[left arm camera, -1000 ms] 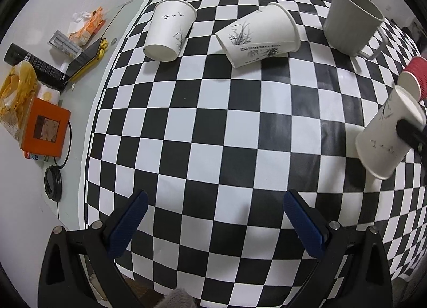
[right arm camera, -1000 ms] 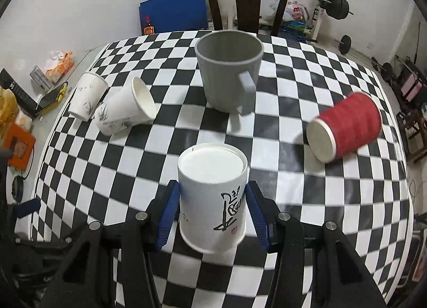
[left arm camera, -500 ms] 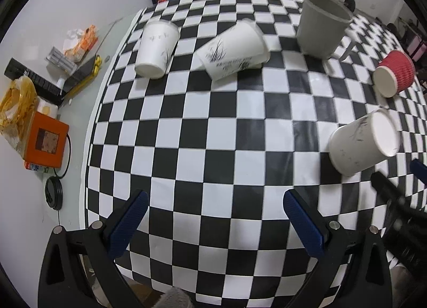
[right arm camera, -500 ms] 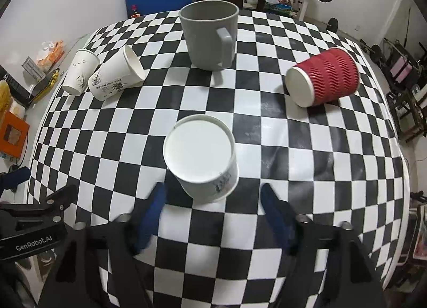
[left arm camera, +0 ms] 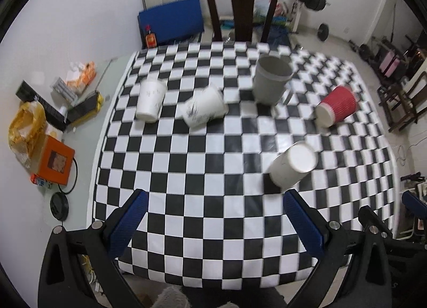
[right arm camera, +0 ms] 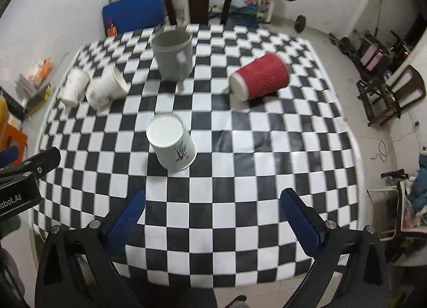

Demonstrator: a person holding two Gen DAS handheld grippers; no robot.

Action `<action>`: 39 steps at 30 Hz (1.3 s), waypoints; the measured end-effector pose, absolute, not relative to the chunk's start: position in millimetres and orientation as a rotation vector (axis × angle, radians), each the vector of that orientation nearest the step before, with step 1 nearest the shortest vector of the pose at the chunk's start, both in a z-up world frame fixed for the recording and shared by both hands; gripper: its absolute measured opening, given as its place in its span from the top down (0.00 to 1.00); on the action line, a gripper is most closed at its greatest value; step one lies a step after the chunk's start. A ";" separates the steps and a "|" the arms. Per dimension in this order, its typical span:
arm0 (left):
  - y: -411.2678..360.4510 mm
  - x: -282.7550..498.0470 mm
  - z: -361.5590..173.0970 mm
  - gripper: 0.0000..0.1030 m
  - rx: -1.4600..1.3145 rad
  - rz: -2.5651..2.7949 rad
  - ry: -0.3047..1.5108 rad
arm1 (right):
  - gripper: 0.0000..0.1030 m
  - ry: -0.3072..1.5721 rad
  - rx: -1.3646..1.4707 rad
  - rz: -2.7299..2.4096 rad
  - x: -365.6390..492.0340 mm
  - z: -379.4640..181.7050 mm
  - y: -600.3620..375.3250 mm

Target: Flip cup upside down

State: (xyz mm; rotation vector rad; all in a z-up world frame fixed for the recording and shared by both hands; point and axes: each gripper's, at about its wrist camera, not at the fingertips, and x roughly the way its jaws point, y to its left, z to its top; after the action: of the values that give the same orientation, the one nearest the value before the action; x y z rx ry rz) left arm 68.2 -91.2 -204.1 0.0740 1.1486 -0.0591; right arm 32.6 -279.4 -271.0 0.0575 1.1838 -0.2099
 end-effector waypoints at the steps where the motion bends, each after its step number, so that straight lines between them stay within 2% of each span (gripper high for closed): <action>1: -91.8 65.2 -192.1 0.00 0.068 -0.069 1.132 | 0.01 1.169 0.058 -0.217 28.8 -259.6 -279.4; 9: -93.1 41.0 -115.9 0.00 0.049 -0.119 1.028 | 0.01 1.045 0.034 -0.296 0.9 -153.8 -276.4; 16: -90.0 20.3 -74.3 0.00 0.047 -0.091 1.015 | 0.01 1.007 0.032 -0.319 -15.5 -95.7 -272.2; 28: -83.7 -0.8 -50.4 0.00 0.025 -0.077 1.051 | 0.01 0.995 0.040 -0.311 -38.2 -49.1 -265.6; 39: -87.3 -7.4 -45.2 0.00 0.026 -0.081 1.090 | 0.01 1.024 0.051 -0.295 -42.5 -40.8 -261.9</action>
State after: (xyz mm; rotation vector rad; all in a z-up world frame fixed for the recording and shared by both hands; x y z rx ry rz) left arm -7.4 -87.3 -45.2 0.0261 1.0897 -0.0812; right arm -42.5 -261.9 -40.8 0.0509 1.0242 -0.2946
